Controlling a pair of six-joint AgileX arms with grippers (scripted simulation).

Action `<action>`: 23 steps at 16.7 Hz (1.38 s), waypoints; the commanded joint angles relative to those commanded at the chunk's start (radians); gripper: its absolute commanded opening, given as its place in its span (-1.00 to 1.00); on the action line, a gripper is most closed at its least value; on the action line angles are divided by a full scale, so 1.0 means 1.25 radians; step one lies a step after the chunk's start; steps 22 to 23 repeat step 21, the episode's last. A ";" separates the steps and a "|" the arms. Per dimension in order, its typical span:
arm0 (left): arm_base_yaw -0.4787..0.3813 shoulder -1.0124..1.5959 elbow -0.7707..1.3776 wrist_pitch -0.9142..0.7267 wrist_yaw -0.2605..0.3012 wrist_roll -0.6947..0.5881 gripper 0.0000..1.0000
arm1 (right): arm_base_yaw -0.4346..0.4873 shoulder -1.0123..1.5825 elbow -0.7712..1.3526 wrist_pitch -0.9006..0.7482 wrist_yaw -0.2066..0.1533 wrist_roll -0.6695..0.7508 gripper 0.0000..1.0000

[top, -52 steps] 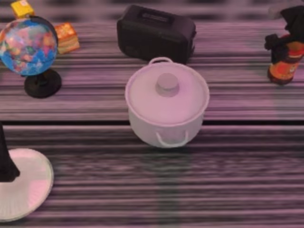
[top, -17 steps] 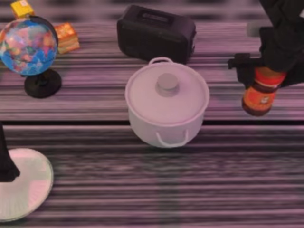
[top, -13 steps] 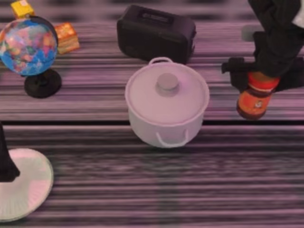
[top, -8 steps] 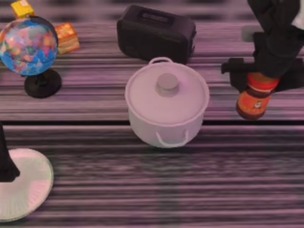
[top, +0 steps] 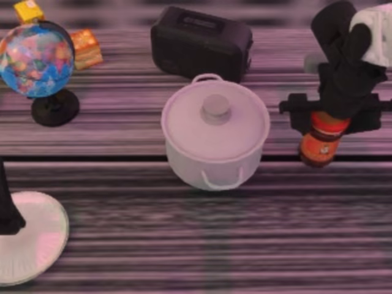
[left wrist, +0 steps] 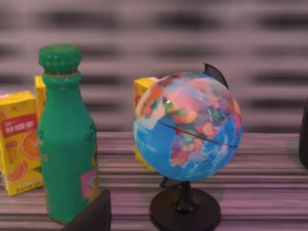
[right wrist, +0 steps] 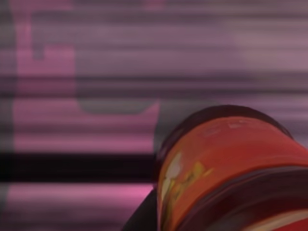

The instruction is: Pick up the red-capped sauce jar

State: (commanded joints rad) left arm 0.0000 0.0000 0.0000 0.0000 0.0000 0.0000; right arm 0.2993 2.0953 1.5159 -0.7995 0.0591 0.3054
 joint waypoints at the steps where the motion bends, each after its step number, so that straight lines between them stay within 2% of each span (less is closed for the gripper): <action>1: 0.000 0.000 0.000 0.000 0.000 0.000 1.00 | 0.000 0.000 0.000 0.000 0.000 0.000 -1.00; 2: 0.000 0.000 0.000 0.000 0.000 0.000 1.00 | 0.000 0.000 0.000 0.000 0.000 0.000 -1.00; 15: 0.000 0.000 0.000 0.000 0.000 0.000 1.00 | 0.000 0.000 0.000 0.000 0.000 0.000 0.96; 23: 0.000 0.000 0.000 0.000 0.000 0.000 1.00 | 0.000 0.000 0.000 0.000 0.000 0.000 1.00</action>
